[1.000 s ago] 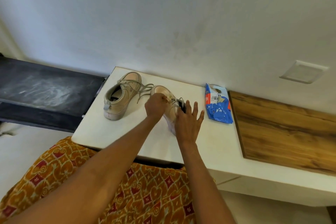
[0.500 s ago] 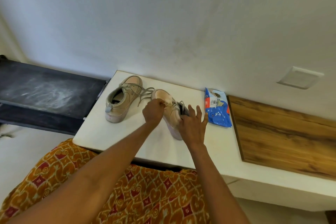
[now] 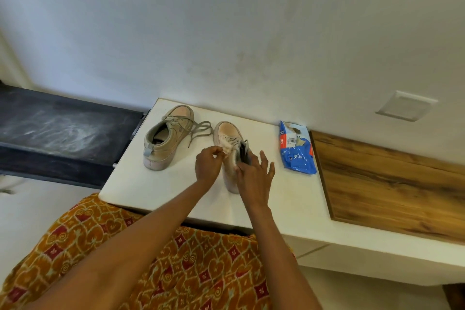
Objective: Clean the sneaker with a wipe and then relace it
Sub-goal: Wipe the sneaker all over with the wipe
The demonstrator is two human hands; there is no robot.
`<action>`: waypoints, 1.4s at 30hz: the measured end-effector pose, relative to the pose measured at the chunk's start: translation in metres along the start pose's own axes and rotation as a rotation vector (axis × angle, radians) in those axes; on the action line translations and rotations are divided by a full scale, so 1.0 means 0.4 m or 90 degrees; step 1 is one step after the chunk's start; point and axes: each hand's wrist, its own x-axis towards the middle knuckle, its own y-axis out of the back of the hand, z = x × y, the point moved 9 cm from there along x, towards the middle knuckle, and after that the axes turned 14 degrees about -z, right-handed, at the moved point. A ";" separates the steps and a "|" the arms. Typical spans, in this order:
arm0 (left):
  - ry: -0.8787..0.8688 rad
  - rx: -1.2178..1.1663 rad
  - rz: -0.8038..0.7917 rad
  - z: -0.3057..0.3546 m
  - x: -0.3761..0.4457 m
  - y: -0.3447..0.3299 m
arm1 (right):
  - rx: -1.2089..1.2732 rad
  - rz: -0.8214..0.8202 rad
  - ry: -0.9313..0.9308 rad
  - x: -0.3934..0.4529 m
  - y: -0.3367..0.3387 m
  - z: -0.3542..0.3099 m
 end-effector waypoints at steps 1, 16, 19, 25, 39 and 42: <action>0.027 -0.006 0.007 -0.001 0.021 0.008 | 0.002 0.008 0.002 0.005 -0.003 -0.015; 0.037 -0.169 -0.023 -0.069 -0.123 -0.059 | 0.000 -0.006 -0.028 0.019 -0.003 -0.021; 0.119 -0.224 0.016 -0.075 -0.102 -0.084 | -0.016 -0.014 -0.040 0.042 0.003 0.001; 0.151 -0.171 0.058 -0.071 0.037 -0.030 | -0.027 -0.007 -0.011 0.059 0.007 0.010; 0.033 -0.164 0.006 -0.036 -0.048 -0.047 | 0.014 0.019 -0.010 0.059 0.003 0.022; 0.130 -0.143 0.055 -0.053 0.025 -0.033 | 0.005 0.020 0.003 0.059 0.009 0.018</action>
